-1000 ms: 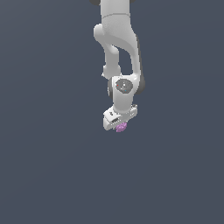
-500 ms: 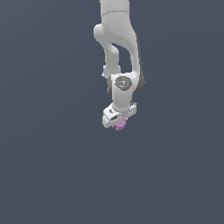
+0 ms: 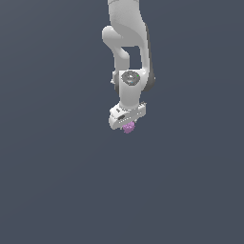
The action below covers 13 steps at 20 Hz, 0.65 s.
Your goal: Pick up the object and move it to a goal position.
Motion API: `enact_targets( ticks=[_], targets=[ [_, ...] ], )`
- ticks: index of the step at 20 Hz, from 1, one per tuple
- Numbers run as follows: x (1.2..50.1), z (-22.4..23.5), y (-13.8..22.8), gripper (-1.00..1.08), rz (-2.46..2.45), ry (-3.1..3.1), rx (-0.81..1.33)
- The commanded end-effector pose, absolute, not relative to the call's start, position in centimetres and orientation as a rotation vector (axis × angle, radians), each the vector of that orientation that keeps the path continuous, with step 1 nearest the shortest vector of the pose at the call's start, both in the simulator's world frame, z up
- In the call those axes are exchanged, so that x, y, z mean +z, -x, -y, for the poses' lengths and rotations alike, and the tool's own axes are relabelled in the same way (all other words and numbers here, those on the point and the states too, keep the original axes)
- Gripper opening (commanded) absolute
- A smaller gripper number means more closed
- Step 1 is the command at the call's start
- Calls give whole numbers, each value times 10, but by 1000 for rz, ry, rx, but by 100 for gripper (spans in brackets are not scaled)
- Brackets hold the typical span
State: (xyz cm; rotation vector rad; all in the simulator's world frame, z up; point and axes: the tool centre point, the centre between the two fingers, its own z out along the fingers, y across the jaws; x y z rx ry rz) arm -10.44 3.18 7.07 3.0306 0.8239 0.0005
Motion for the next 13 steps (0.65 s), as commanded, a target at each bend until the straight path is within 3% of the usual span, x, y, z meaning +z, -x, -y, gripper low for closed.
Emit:
enact_targets(
  ticks=[1, 13],
  targets=[
    [78, -28, 117, -100, -824, -3030, 0],
    [94, -20, 142, -100, -825, -3031, 0]
  ],
)
